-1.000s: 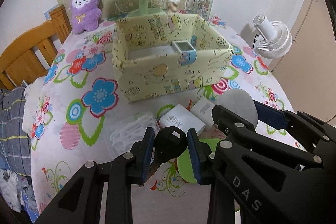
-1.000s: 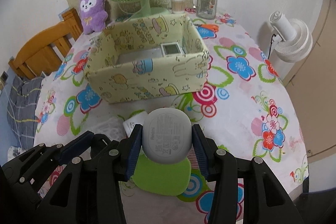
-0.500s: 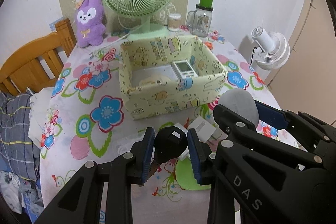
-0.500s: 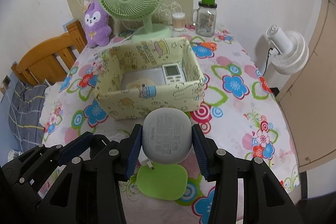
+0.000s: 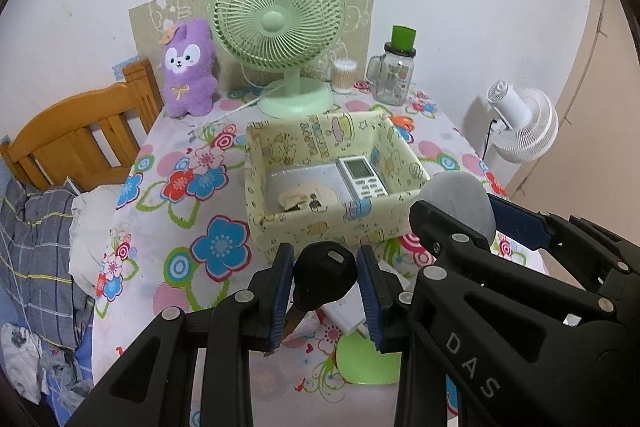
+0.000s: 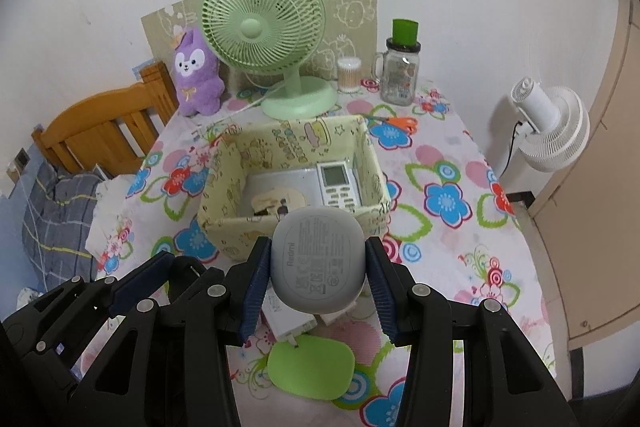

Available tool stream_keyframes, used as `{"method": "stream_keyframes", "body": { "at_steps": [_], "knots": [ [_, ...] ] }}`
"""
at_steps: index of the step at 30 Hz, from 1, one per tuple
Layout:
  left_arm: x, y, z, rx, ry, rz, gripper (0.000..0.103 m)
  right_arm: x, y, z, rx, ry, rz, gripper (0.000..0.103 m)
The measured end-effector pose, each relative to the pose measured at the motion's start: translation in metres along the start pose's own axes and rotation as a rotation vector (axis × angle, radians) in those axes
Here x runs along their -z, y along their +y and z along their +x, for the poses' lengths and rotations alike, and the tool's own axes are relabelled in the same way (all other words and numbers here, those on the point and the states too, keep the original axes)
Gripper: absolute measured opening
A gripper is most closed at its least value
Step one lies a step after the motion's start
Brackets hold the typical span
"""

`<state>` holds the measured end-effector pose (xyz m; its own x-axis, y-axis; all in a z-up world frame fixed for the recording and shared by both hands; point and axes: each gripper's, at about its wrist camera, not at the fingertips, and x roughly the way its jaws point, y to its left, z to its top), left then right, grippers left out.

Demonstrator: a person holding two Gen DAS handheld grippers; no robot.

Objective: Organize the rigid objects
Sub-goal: 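Lift the key and white device and carry both over the fabric box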

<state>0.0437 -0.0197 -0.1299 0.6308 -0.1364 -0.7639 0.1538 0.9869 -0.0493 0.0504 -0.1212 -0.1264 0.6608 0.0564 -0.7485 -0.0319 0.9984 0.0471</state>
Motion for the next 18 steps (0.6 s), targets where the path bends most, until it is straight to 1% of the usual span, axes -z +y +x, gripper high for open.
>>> {"method": "stream_keyframes", "body": {
  "at_steps": [10,18],
  "knots": [
    [-0.013,0.001,0.0,-0.018,-0.029,-0.025,0.032,-0.017,-0.001,0.002,-0.014,-0.009,-0.016,0.051],
    [-0.024,0.003,0.008,-0.032,-0.031,-0.035,0.032,-0.03,-0.001,0.012,-0.024,-0.009,-0.037,0.051]
  ]
}}
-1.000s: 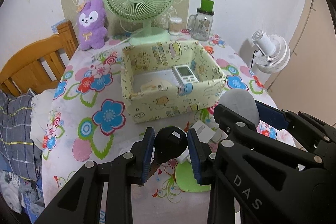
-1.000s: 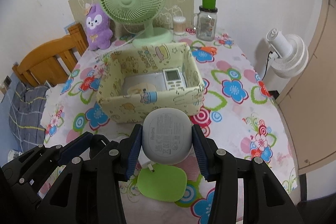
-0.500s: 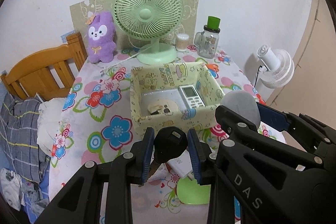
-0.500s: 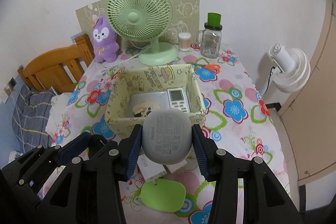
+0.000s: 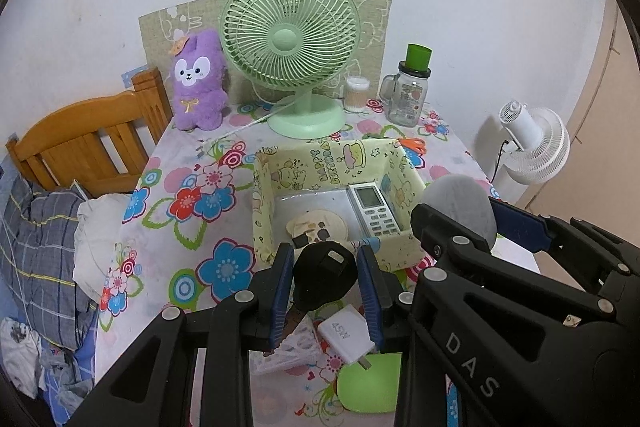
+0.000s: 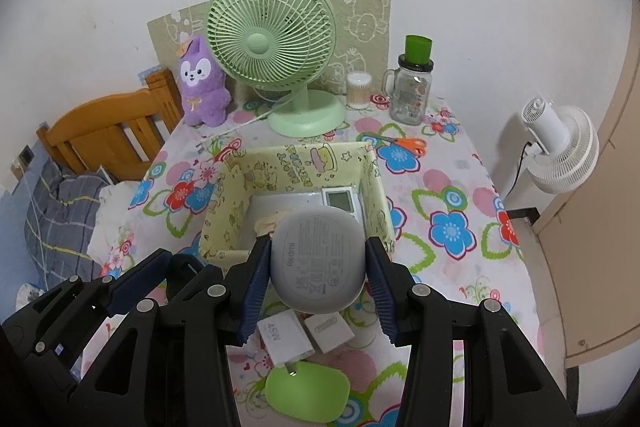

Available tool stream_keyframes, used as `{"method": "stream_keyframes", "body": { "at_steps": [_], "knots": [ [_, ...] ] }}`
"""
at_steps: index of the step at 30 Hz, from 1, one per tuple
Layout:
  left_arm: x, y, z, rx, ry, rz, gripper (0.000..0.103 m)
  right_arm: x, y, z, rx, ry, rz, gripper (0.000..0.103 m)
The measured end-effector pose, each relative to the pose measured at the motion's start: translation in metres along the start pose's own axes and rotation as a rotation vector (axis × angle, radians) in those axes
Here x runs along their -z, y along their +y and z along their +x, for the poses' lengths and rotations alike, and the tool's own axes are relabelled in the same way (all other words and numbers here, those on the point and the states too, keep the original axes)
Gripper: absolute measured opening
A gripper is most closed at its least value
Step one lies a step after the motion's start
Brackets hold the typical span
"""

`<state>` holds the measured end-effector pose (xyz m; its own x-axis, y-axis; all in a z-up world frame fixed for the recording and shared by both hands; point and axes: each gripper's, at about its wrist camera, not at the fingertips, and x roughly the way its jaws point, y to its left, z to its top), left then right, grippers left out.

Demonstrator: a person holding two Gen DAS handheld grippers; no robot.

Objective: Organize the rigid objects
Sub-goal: 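Lift the key and white device and carry both over the fabric box, then lower the key and device into the box and open both grippers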

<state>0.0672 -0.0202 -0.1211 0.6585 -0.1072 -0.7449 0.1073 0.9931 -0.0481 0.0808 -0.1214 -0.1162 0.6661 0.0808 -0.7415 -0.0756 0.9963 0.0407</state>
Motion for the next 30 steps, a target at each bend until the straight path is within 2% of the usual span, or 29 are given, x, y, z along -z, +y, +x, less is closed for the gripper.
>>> {"method": "stream_keyframes", "body": {
  "at_steps": [30],
  "knots": [
    [-0.044,0.0,0.067,-0.025,0.039,0.005,0.032,-0.044,-0.018,0.072,-0.034,0.038,0.021,0.051]
  ]
}}
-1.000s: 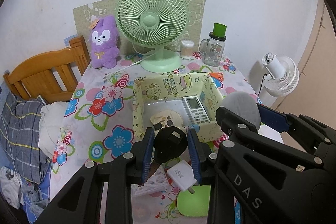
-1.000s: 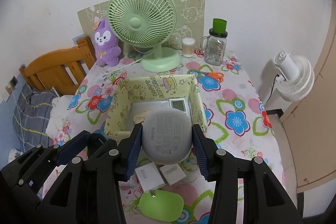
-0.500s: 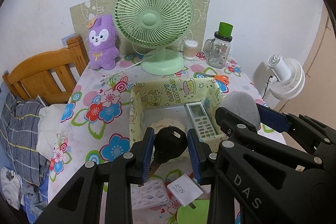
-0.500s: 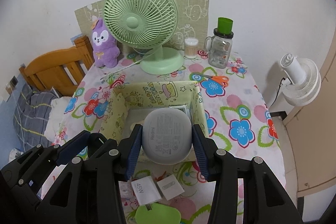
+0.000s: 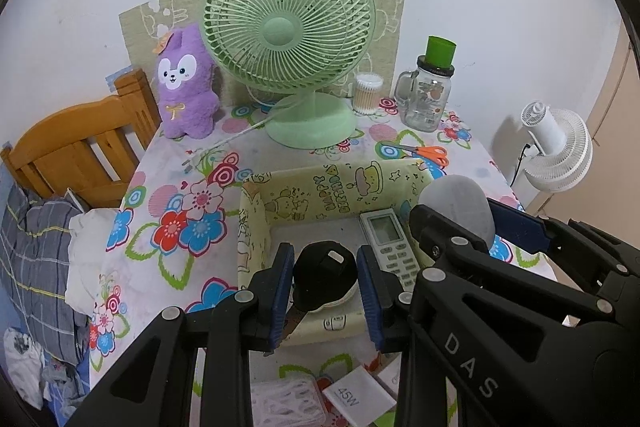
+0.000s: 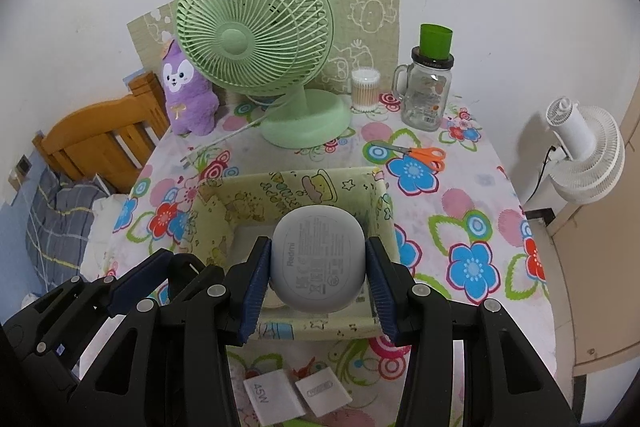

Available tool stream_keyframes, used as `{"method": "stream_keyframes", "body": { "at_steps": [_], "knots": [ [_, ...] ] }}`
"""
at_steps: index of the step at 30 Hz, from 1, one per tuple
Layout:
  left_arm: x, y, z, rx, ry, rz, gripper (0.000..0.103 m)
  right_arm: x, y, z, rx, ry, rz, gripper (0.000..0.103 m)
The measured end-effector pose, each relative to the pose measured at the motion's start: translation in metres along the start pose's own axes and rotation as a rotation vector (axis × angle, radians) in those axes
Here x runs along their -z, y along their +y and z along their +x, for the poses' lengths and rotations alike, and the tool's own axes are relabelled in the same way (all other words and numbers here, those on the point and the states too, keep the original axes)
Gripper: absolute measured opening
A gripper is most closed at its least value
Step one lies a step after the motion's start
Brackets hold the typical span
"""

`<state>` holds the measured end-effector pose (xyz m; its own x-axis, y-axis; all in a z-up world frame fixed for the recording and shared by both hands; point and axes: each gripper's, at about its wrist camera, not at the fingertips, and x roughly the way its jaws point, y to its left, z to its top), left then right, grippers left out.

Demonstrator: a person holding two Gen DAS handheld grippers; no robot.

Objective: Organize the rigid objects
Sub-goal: 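Lower the key and device into the box and open both grippers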

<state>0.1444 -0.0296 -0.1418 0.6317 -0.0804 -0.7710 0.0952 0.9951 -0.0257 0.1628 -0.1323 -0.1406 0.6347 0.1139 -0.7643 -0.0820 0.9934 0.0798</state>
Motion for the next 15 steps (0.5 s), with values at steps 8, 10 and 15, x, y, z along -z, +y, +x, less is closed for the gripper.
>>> {"method": "stream_keyframes", "body": {
  "at_steps": [8,10,15],
  "knots": [
    [-0.001,0.002,0.022,0.002,0.035,0.001,0.033,0.0,-0.004,0.024,-0.015,0.033,0.032,0.051],
    [0.0,0.002,0.028,0.004,0.049,-0.002,0.033,0.001,-0.005,0.031,-0.018,0.044,0.039,0.051],
    [0.005,0.001,0.04,0.015,0.088,0.009,0.033,0.007,-0.006,0.043,-0.02,0.073,0.037,0.051]
  ]
}}
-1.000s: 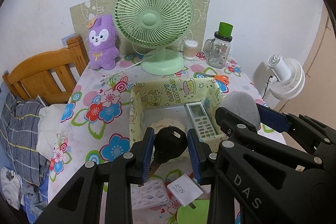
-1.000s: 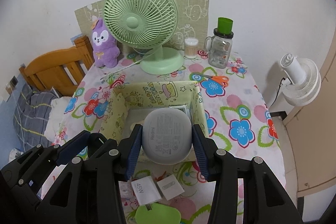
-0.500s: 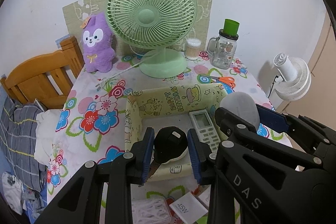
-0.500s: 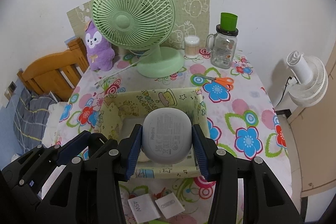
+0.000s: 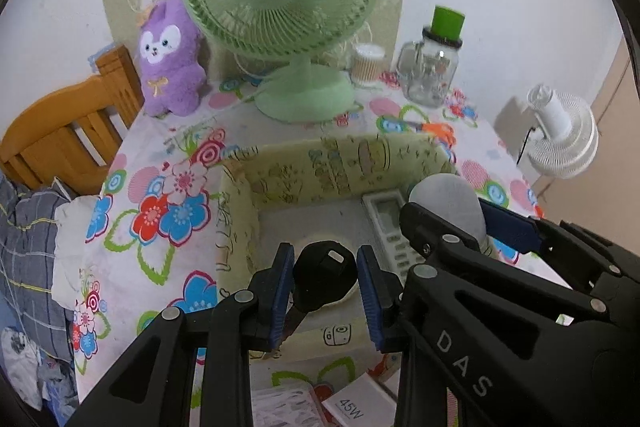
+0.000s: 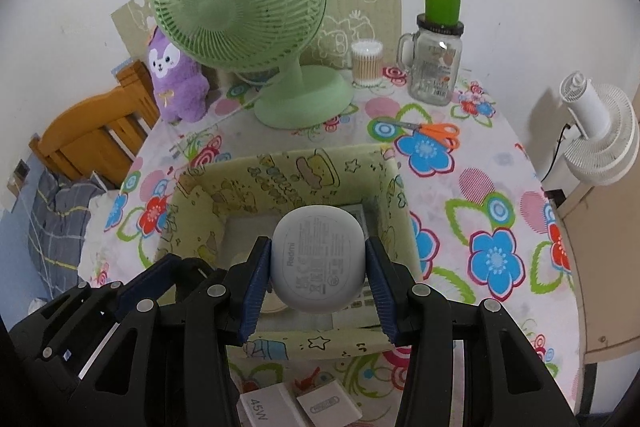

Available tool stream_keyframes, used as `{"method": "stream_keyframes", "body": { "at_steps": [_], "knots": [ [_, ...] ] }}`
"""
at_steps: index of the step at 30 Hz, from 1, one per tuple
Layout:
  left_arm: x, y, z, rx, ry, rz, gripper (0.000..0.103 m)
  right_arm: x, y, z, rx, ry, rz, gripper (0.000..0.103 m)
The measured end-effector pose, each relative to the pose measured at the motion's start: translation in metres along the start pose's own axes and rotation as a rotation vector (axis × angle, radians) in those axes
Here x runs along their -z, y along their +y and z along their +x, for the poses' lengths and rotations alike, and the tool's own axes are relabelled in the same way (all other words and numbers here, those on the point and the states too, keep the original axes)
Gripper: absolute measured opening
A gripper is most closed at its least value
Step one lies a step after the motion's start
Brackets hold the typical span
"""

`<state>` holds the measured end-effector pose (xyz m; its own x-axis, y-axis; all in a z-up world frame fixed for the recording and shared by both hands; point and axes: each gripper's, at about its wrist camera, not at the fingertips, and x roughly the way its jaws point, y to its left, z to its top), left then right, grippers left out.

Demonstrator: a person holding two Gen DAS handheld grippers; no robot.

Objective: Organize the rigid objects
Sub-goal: 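Lower the key and device into the box and open both grippers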

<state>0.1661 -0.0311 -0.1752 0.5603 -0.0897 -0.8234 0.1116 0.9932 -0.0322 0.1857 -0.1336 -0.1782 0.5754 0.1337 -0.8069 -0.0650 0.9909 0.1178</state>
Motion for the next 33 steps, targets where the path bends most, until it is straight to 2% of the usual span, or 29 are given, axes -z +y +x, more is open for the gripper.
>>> {"method": "stream_keyframes", "body": {
  "at_steps": [5,9,12,17,19,22,33],
  "knots": [
    [0.002,0.002,0.007,-0.015,0.019,0.007,0.034,0.002,0.001,0.009,-0.005,0.023,-0.007,0.051],
    [0.0,0.005,0.009,-0.021,0.021,0.008,0.045,-0.001,0.003,0.014,-0.007,0.025,-0.015,0.051],
    [-0.001,0.008,0.014,-0.022,0.029,0.001,0.058,-0.004,0.006,0.019,-0.001,0.03,-0.023,0.051],
    [-0.003,0.012,0.018,-0.025,0.037,-0.004,0.069,-0.007,0.01,0.026,-0.015,0.037,-0.04,0.051],
    [-0.004,0.015,0.02,-0.036,0.037,-0.004,0.079,-0.009,0.013,0.03,-0.018,0.037,-0.052,0.051],
    [-0.006,0.017,0.023,-0.068,0.03,0.023,0.086,-0.011,0.016,0.036,-0.014,0.046,-0.063,0.051],
    [0.001,0.024,0.044,-0.05,0.114,0.046,0.089,0.0,0.017,0.06,-0.02,0.127,-0.025,0.051]
  ]
}}
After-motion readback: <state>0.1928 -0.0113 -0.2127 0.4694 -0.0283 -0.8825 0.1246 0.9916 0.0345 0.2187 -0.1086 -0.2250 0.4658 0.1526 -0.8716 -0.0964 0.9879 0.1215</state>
